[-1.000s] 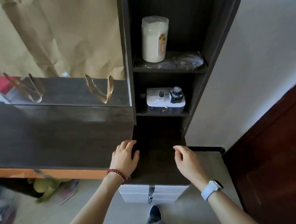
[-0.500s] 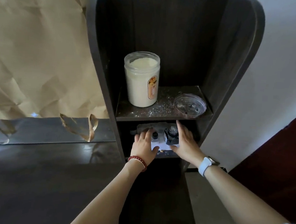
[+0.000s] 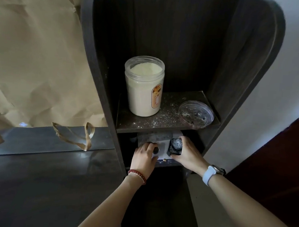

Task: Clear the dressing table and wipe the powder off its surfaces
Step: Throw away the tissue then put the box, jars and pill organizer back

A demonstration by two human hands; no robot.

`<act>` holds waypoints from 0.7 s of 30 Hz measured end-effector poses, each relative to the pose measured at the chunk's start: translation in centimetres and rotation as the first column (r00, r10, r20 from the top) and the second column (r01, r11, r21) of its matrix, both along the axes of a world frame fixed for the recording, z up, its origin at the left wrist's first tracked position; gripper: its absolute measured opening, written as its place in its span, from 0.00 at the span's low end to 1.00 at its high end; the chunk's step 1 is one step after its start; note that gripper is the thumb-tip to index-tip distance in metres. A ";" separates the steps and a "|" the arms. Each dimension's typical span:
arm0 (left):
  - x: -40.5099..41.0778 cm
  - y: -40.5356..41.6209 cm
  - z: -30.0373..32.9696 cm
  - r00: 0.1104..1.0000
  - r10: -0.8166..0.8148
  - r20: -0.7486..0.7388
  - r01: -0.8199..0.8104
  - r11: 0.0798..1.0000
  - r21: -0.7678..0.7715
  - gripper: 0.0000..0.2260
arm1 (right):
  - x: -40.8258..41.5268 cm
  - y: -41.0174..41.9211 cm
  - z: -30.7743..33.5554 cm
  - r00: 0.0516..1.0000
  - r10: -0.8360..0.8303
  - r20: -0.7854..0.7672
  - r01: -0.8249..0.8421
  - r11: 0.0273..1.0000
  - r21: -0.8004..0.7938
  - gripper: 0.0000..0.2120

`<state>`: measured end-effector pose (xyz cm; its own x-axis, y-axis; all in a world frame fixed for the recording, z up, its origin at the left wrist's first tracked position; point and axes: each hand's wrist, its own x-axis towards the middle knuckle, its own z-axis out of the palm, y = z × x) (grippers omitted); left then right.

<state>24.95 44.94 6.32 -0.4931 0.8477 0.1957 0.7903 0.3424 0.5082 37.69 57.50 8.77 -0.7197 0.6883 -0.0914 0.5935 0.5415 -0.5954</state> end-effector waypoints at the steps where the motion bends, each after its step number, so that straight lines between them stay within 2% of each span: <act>1: 0.2 -0.7 0.0 0.999 -0.016 0.029 0.015 0.999 0.046 0.14 | 0.2 -0.3 0.1 1.000 -0.022 -0.017 0.022 1.000 -0.007 0.30; 4: 0.9 -4.4 -0.4 0.992 -0.016 0.123 -0.004 0.988 0.156 0.13 | 1.1 -2.0 0.1 0.992 -0.064 -0.106 0.062 0.998 -0.024 0.28; 6: 0.9 -7.8 -1.2 0.984 0.063 0.169 -0.095 0.978 0.186 0.14 | 2.0 -3.9 -0.4 0.974 -0.091 -0.209 0.071 0.992 -0.100 0.26; 9: 0.9 -13.3 -3.3 0.931 0.273 0.243 -0.307 0.945 0.115 0.14 | 2.3 -7.1 -2.1 0.967 -0.058 -0.247 -0.010 0.964 -0.264 0.27; 14: 0.9 -18.7 -5.2 0.776 0.540 0.325 -0.556 0.830 -0.052 0.13 | 0.3 -11.2 -5.7 0.976 0.163 -0.146 -0.205 0.915 -0.348 0.26; 17: -0.3 -19.5 -5.4 0.738 0.581 0.344 -0.591 0.802 -0.085 0.14 | -1.1 -13.0 -6.8 0.972 0.215 -0.098 -0.236 0.899 -0.368 0.26; 21: -4.1 -17.9 -6.0 0.782 0.511 0.357 -0.511 0.853 -0.102 0.12 | -3.1 -14.7 -7.5 0.979 0.186 -0.082 -0.203 0.893 -0.401 0.25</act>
